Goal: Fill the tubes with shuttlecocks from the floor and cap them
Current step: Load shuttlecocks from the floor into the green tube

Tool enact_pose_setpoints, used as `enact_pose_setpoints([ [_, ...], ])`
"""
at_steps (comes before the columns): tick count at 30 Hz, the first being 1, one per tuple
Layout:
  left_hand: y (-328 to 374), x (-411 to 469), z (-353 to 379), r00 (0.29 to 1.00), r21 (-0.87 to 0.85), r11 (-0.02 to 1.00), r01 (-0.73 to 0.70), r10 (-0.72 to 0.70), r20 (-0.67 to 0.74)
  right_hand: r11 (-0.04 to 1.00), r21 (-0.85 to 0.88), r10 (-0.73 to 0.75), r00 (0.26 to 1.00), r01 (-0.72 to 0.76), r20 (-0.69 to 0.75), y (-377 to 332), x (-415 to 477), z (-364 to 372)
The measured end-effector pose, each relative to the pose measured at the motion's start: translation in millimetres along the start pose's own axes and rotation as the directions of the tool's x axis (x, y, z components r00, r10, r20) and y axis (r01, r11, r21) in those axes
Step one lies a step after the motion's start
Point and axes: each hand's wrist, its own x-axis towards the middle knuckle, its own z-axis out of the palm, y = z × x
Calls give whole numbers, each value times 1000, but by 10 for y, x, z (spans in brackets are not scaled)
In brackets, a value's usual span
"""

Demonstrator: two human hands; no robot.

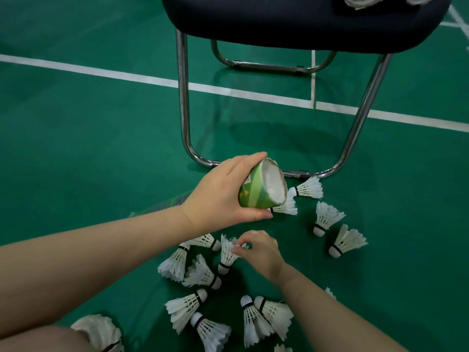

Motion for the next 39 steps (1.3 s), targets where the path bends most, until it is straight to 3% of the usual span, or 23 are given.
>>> enact_pose_setpoints([
  [3, 18, -5, -19, 1000, 2, 1000, 16, -16, 18, 997, 71, -11, 999, 14, -48, -37, -42, -138],
  [11, 98, -68, -140, 994, -17, 996, 93, -93, -53, 907, 407, 39, 939, 110, -341, -252, -357, -768],
  [16, 177, -115, -176, 990, -5, 992, 126, -126, -62, 822, 490, 73, 798, 292, -598, -552, -531, -1212],
  [20, 203, -140, -214, 984, -4, 988, 154, -154, -85, 799, 381, 29, 604, 465, -796, -889, -718, -1479],
  [22, 212, -156, -226, 984, -2, 988, 156, -155, -84, 800, 286, -72, 557, 528, -828, -1050, -812, -1527],
  [25, 218, -180, -239, 983, -8, 988, 156, -156, -94, 834, 132, -262, 595, 535, -760, -1209, -867, -1457],
  [29, 221, -223, -267, 982, -42, 990, 133, -138, -127, 870, 13, -411, 740, 492, -532, -1302, -842, -1267],
  [36, 182, -262, -314, 980, -79, 986, 148, -157, -122, 898, -66, -435, 852, 436, -293, -1422, -839, -1314],
  [39, 175, -263, -322, 985, -70, 989, 129, -136, -107, 927, -100, -374, 907, 361, -195, -1475, -843, -1374],
])
